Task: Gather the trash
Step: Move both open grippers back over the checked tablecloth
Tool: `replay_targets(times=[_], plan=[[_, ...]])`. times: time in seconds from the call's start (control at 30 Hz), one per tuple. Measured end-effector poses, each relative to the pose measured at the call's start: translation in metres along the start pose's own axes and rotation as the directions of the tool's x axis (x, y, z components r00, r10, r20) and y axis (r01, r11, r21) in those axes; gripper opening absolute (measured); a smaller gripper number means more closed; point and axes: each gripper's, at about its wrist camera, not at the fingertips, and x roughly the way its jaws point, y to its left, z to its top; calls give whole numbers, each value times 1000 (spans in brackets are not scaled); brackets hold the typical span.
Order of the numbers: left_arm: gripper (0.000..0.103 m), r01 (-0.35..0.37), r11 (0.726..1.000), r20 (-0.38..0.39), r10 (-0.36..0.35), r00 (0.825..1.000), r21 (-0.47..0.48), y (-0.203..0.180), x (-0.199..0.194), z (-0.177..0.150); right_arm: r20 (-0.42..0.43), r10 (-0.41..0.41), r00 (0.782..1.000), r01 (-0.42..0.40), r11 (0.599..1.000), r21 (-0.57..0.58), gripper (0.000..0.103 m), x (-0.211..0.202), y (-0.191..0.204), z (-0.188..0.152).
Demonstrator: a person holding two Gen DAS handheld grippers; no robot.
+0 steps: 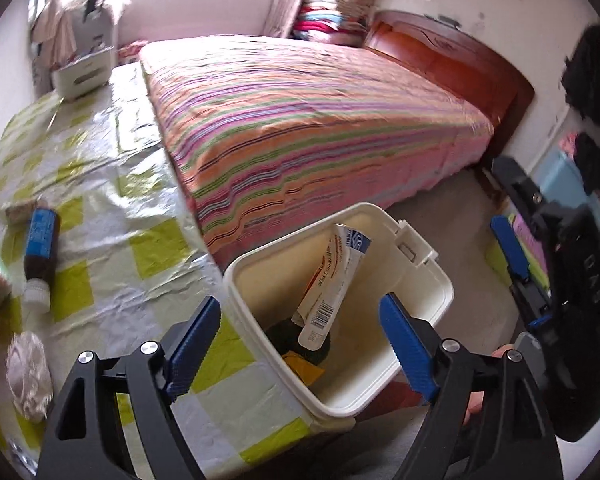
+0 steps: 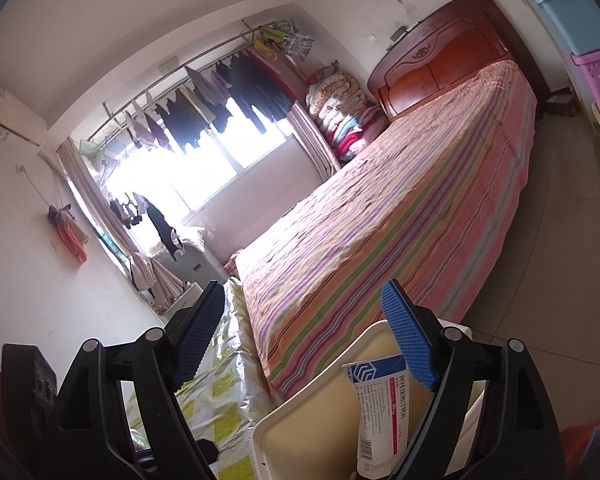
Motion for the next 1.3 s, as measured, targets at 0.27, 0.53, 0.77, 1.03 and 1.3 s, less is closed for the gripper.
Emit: replay_targets(times=[0.27, 0.53, 0.77, 1.03, 1.3], plan=[[79, 7, 996, 92, 1, 996, -88, 27, -44, -14, -69, 63, 996, -68, 996, -61, 83, 10, 23, -12], [79, -39, 988, 189, 68, 980, -151, 66, -94, -39, -171, 157, 973, -182, 973, -140, 85, 19, 56, -31], [79, -109, 963, 277, 179, 944, -248, 123, -139, -70, -261, 256, 931, -316, 922, -222, 88, 16, 93, -54], [79, -151, 903, 358, 307, 882, -402, 200, -179, -105, -441, 396, 806, -536, 804, -258, 88, 13, 145, -98], [79, -131, 859, 413, 365, 834, -494, 248, -199, -128, -652, 526, 546, -789, 585, -188, 88, -1, 198, -149]])
